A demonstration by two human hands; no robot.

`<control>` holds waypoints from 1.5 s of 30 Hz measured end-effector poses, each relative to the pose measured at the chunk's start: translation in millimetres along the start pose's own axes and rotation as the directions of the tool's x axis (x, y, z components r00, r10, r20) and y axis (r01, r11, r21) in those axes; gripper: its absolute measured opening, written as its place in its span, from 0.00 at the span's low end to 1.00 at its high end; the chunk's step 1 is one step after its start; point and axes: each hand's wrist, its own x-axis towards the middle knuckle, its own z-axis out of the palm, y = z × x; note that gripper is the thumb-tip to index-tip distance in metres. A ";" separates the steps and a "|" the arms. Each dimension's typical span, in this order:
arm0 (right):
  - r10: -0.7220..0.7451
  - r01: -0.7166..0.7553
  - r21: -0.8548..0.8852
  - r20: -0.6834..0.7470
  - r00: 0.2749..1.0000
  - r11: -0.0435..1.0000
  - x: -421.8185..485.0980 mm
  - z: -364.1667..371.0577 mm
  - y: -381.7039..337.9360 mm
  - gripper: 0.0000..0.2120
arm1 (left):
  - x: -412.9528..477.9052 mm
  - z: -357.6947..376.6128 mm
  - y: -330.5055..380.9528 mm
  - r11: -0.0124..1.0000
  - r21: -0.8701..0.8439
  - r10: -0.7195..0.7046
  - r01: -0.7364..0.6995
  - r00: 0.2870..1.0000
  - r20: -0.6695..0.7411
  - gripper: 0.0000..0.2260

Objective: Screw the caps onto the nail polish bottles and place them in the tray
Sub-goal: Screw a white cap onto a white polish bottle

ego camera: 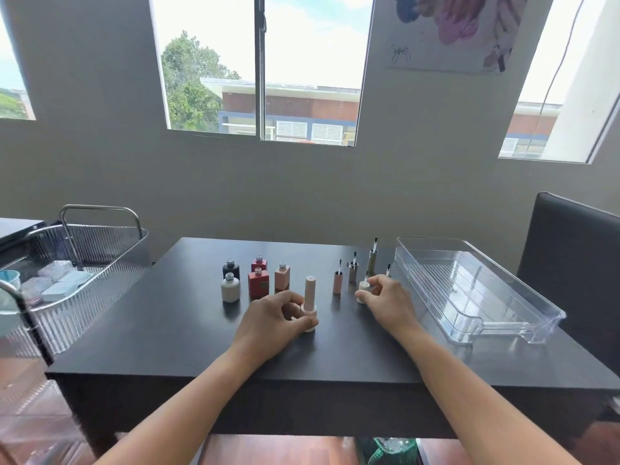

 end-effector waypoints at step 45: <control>-0.230 0.196 0.466 0.017 0.973 0.863 -61.1 -36.6 -69.7 0.08 | -5.6 -66.3 1.1 0.948 -0.288 -0.176 0.133 0.976 -0.128 0.15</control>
